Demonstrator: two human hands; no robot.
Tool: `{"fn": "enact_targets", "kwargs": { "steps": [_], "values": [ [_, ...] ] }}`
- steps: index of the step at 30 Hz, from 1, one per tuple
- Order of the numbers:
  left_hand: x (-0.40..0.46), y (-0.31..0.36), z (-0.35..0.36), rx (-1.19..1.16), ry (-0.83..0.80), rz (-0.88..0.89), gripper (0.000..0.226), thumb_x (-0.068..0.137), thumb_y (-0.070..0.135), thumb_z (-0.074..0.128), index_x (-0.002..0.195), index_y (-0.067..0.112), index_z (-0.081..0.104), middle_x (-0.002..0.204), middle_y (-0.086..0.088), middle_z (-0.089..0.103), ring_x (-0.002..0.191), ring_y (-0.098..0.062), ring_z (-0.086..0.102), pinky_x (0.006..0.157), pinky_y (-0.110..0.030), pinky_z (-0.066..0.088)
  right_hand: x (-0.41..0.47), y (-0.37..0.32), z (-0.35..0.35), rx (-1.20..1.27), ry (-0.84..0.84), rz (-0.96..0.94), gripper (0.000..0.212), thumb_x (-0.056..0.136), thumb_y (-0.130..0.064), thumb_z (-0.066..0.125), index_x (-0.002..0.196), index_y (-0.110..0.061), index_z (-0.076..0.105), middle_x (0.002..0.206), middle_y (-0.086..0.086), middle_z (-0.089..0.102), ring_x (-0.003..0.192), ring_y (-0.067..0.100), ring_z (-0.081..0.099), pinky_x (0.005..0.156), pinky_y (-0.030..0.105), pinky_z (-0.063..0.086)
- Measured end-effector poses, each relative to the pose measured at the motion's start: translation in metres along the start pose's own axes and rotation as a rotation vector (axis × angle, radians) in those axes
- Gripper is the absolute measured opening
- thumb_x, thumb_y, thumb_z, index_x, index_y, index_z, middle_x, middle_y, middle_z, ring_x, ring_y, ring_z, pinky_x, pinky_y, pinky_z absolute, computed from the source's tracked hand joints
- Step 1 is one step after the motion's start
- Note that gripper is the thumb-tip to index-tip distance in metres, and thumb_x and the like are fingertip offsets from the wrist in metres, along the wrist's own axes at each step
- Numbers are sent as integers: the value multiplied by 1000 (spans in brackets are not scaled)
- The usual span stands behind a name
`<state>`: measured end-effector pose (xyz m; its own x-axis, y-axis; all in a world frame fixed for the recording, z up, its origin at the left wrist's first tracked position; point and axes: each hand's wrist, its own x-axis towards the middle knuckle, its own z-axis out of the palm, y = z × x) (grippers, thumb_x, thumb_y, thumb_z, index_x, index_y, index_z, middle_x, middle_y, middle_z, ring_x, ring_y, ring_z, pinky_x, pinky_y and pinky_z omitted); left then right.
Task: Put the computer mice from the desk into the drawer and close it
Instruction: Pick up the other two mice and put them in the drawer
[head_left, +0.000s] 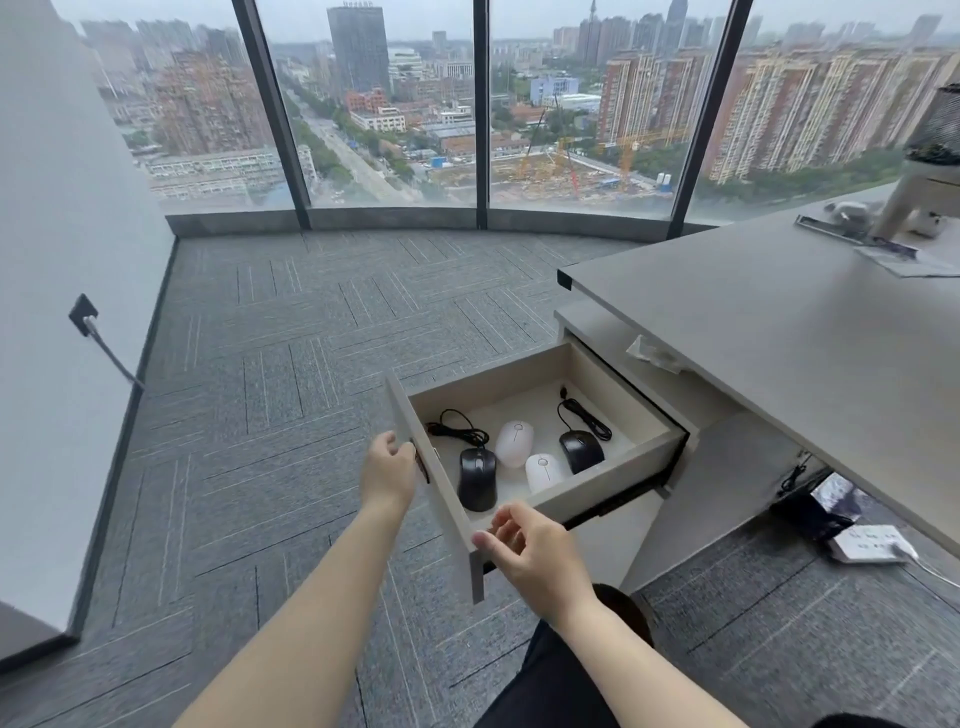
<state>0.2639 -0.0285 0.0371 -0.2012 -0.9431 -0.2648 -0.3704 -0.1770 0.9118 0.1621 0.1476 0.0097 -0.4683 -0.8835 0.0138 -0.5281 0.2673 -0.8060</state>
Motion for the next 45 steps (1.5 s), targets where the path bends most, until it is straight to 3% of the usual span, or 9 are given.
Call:
{"fn": "enact_targets", "kwargs": {
  "steps": [2,6,10,18,22,32,38,42,45],
  "values": [
    [-8,-5,-6,-313,-73,-215,14,88,23,48,87,10,54,85,-6,52,74,-20,53,68,-33,45,-8,-2,8,-29,-43,23,52,69,-77,59,91,-30,55,82,-8,65,76,10,62,70,33,57],
    [-18,-16,0,-497,-147,-289,22,99,20,39,90,10,56,89,-5,60,79,-18,59,72,-30,51,-13,-7,16,-121,-28,65,44,75,-65,65,98,-30,51,92,-13,63,83,10,61,72,35,56],
    [-16,-23,11,-498,-196,-286,27,94,24,40,100,13,64,98,-5,66,81,-15,63,65,-26,49,-10,-10,23,-118,0,98,29,83,-50,66,93,-29,49,92,-12,67,83,12,63,72,34,54],
    [-12,-16,50,-507,-325,-256,38,94,29,35,112,16,66,115,-2,69,108,-17,62,92,-33,49,2,13,7,-78,100,177,20,85,-39,60,90,-24,49,82,-6,68,75,17,65,67,41,57],
    [-11,-3,86,-504,-380,-251,43,98,28,31,131,19,57,130,-1,63,125,-18,55,109,-39,41,13,34,-18,-70,170,230,20,87,-36,61,95,-21,52,77,-11,63,75,18,63,67,37,53],
    [-3,33,179,-456,-467,-226,36,98,18,29,120,27,55,118,7,61,124,-17,51,108,-38,40,37,82,-82,76,383,390,22,87,-33,67,90,-15,55,72,-8,62,65,8,58,49,15,41],
    [4,49,229,-388,-545,-221,41,90,5,31,89,34,60,105,8,61,114,-15,53,101,-37,41,51,111,-107,202,551,542,48,82,-44,71,113,-15,48,93,0,67,82,21,65,66,36,50],
    [7,59,257,-393,-551,-246,48,91,6,33,129,26,55,119,5,56,124,-17,51,108,-40,39,61,130,-118,180,618,609,76,83,-51,68,140,-12,36,138,14,52,116,32,58,87,42,52],
    [9,63,271,-423,-552,-279,52,95,9,31,144,22,42,123,6,51,130,-19,49,110,-40,38,69,142,-128,149,594,630,80,86,-52,63,147,-12,30,146,15,46,125,34,54,87,39,46]
  ]
}}
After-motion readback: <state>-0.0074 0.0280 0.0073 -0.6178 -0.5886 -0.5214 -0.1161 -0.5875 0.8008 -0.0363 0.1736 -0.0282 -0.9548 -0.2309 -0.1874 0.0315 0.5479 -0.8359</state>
